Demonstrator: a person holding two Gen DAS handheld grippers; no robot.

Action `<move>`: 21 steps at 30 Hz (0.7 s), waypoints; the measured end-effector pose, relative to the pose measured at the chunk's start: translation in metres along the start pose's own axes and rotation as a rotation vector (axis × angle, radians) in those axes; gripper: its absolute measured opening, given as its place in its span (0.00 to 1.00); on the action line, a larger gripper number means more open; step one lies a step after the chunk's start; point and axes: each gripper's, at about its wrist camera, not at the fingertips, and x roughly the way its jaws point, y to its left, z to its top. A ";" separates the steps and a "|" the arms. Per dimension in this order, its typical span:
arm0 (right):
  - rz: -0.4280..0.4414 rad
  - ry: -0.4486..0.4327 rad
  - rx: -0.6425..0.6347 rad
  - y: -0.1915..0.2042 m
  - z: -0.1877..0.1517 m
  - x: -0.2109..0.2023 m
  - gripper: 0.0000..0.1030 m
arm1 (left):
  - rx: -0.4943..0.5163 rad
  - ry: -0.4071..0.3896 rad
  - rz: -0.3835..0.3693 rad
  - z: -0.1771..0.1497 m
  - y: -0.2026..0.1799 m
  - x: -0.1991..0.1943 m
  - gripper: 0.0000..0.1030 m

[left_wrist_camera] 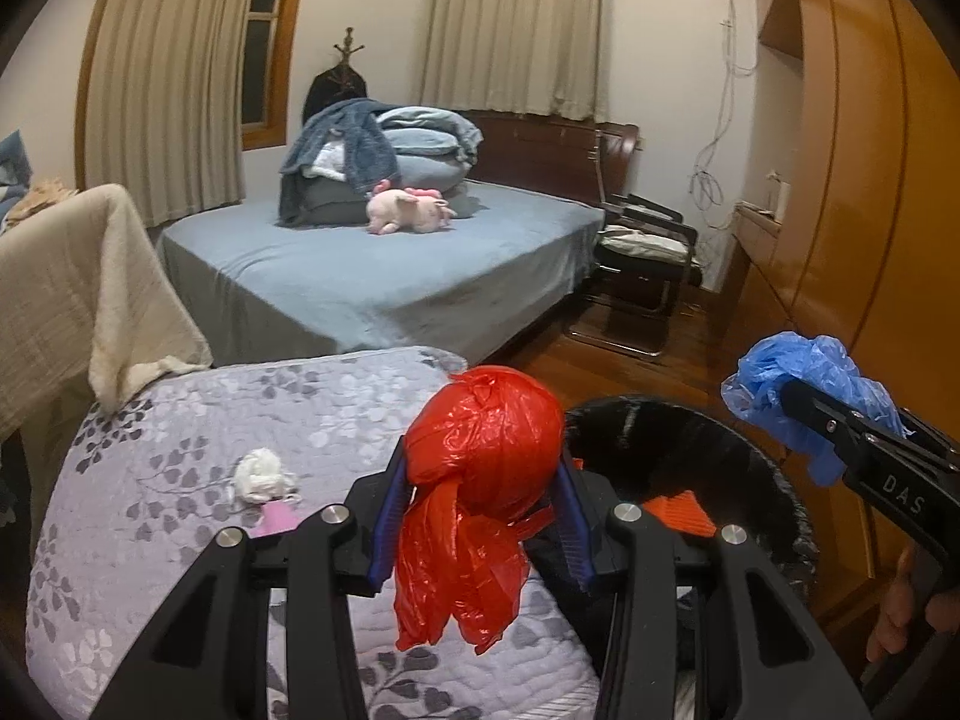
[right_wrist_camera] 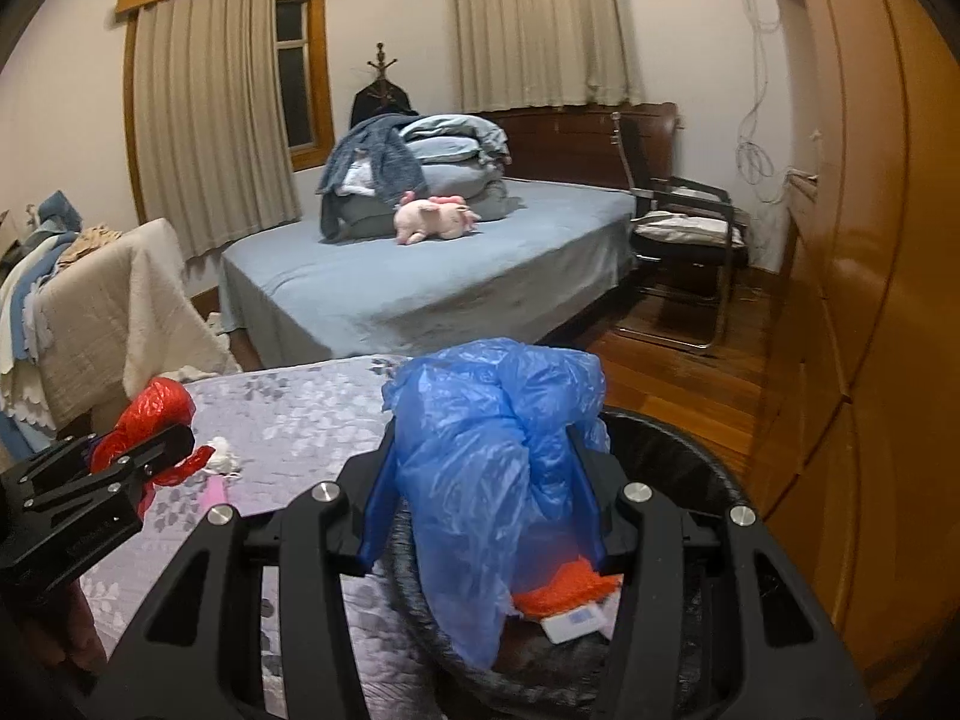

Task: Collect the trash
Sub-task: 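Carry the blue bag with the right tool while the left tool carries the red bag over the bin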

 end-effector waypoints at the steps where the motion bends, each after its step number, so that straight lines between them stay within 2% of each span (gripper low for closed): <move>1: -0.009 0.002 0.000 -0.004 -0.001 -0.001 0.46 | 0.007 -0.001 -0.006 0.001 -0.004 0.001 0.42; 11: -0.083 0.016 0.046 -0.039 -0.015 -0.002 0.46 | 0.076 -0.021 -0.113 0.010 -0.052 0.020 0.42; 15: -0.117 0.026 0.069 -0.056 -0.021 0.004 0.46 | 0.093 0.000 -0.163 0.011 -0.071 0.043 0.42; 21: -0.153 0.041 0.097 -0.074 -0.030 0.016 0.46 | 0.113 0.023 -0.197 0.009 -0.093 0.077 0.42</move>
